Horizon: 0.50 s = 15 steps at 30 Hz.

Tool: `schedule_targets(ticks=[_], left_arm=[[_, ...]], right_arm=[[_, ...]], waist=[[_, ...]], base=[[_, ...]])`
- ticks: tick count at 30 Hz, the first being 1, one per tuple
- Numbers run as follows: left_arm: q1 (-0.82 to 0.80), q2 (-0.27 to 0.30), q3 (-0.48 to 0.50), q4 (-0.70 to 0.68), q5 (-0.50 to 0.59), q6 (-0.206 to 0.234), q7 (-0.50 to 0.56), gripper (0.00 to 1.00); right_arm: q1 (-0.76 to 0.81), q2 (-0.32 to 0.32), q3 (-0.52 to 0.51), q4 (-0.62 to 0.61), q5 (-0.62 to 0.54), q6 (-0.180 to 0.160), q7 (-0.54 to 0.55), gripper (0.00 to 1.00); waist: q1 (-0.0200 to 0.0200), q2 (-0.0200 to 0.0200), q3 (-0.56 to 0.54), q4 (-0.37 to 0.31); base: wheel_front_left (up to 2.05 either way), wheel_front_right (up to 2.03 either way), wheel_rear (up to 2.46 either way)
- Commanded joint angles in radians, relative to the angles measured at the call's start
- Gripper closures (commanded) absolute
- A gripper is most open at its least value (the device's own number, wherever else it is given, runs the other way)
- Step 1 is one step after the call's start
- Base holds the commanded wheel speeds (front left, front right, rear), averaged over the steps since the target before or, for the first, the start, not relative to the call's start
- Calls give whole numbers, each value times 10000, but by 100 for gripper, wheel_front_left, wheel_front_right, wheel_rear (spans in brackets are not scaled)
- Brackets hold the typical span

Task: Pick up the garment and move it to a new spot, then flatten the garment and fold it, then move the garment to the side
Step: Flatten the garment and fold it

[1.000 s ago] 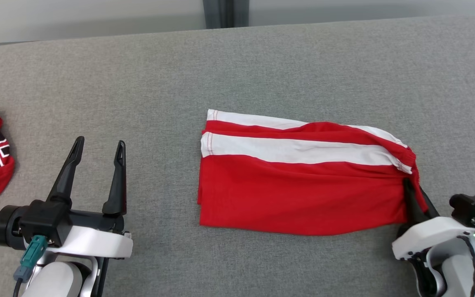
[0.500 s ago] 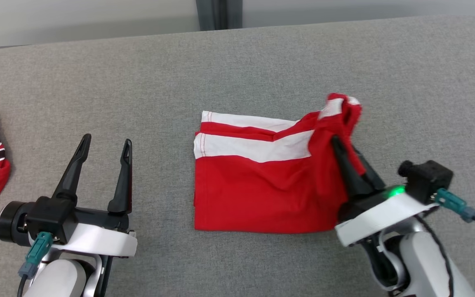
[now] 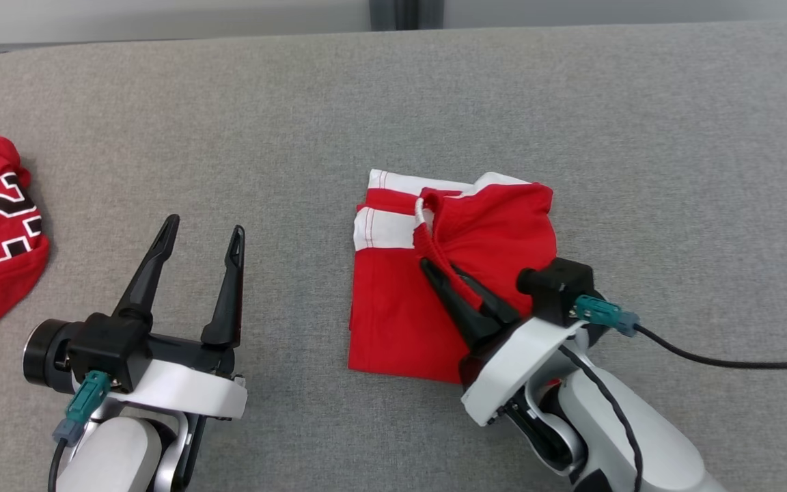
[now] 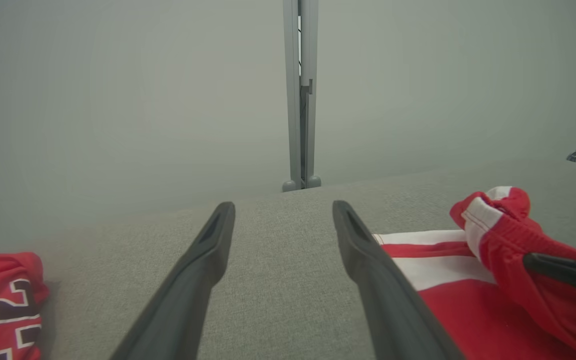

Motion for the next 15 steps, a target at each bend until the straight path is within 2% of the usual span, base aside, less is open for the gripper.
schedule_targets(ticks=[1,8,10,11,15], left_arm=[[-170,14,-5,87,-22,-47,-57,0],[-418,-126,-22,281,1,-177,-134,0],[-478,-162,-31,335,-22,-203,-158,0],[-491,-173,-37,355,-19,-237,-154,0],[-482,-199,-54,418,2,-270,-182,0]], right_arm=[[-251,-70,246,266,293,7,-148,100],[-1192,-64,1638,1565,990,7,-615,100],[-1397,-59,2027,1838,1165,7,-665,51],[-1482,-64,2229,1938,1230,7,-655,0],[-1666,-66,2764,2092,1513,7,-785,0]], waist=[[0,0,99,101],[0,0,310,221],[0,0,345,228],[0,0,361,234],[0,0,378,235]], base=[[0,0,0],[0,0,0],[0,0,0],[0,0,0],[0,0,0]])
